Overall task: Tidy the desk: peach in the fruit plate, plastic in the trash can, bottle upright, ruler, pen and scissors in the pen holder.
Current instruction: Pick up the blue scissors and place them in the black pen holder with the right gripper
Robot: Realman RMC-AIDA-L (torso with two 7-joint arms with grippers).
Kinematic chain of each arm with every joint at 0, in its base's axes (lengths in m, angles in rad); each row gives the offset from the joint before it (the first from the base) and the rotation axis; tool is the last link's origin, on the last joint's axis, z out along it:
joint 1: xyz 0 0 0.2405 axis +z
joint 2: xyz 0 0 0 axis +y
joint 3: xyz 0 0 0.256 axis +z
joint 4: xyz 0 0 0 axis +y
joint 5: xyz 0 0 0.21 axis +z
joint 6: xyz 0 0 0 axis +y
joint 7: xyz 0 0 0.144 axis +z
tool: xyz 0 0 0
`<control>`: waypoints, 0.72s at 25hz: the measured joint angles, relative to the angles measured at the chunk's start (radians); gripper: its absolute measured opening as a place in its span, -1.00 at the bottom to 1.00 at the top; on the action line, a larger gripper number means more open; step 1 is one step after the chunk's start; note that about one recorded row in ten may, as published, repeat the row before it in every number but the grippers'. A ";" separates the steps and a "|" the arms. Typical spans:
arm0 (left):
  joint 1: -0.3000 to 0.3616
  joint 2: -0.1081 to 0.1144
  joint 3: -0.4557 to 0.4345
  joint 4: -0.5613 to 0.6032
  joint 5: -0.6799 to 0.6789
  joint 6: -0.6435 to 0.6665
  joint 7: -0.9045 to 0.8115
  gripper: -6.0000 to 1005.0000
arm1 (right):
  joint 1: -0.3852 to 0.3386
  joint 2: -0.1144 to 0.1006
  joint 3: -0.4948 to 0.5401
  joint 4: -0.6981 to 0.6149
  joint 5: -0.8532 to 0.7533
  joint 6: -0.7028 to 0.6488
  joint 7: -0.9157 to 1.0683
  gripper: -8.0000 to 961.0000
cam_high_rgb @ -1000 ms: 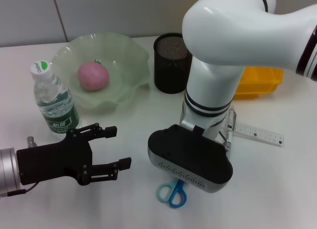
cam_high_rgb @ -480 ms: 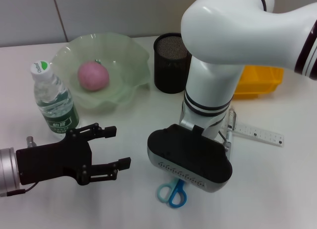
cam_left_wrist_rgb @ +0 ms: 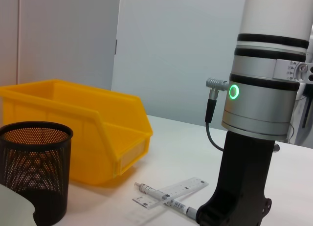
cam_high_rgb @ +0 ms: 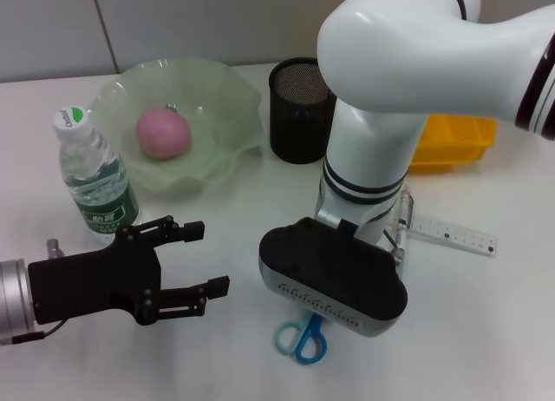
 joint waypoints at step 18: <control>0.006 0.000 0.000 0.000 -0.001 0.002 0.000 0.68 | 0.012 0.000 -0.023 0.019 0.015 0.004 -0.001 -0.47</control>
